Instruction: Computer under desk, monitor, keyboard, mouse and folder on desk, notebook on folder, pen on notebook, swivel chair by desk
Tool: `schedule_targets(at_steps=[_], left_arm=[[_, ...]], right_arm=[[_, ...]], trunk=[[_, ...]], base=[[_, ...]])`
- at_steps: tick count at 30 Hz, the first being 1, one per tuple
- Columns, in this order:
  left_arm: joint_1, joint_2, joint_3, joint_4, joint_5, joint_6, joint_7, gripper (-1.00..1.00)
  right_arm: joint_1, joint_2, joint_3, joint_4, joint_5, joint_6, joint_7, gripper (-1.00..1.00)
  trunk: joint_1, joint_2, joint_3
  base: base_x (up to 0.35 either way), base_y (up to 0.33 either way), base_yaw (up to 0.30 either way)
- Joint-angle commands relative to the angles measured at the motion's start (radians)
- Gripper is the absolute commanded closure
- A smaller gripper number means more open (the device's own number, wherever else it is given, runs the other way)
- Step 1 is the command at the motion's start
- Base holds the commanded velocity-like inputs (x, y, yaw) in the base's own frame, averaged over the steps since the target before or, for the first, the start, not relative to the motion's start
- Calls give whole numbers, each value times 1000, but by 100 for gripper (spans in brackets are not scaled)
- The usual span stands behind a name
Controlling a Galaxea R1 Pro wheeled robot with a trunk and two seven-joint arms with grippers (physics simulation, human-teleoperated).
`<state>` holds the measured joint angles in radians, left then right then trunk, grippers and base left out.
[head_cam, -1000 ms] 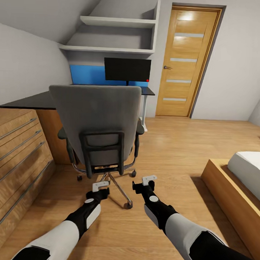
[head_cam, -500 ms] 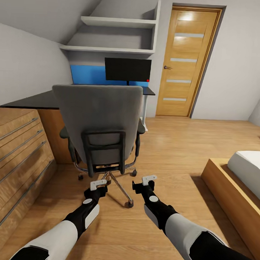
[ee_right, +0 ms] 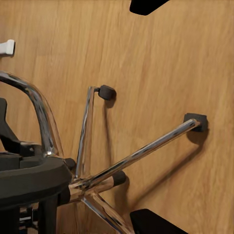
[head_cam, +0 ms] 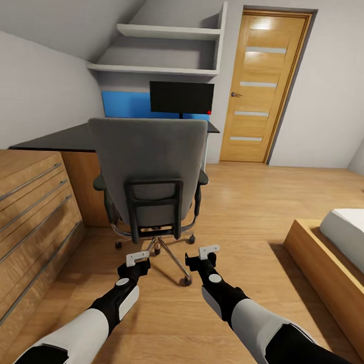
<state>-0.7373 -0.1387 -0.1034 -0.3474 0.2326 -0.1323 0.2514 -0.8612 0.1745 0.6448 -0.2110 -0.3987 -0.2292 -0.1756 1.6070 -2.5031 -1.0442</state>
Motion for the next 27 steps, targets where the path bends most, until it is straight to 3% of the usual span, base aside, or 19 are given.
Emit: schedule_targets(at_steps=[1, 17, 27], left_arm=[[-1, 1, -9, 1, 10, -4, 6, -100], [-1, 0, -10, 1, 10, -5, 6, -100], [-1, -1, -10, 1, 10, -6, 6, -100]], right_arm=[[-1, 0, 9, 1, -8, -4, -5, -100], [-1, 0, 9, 1, -7, -4, -7, -100], [-1, 0, 9, 1, -6, -4, -7, -100]], trunk=[[0, 0, -1], [0, 0, -1], [0, 0, -1]], base=[[-12, 12, 52], [-3, 3, 167], [0, 0, 46]])
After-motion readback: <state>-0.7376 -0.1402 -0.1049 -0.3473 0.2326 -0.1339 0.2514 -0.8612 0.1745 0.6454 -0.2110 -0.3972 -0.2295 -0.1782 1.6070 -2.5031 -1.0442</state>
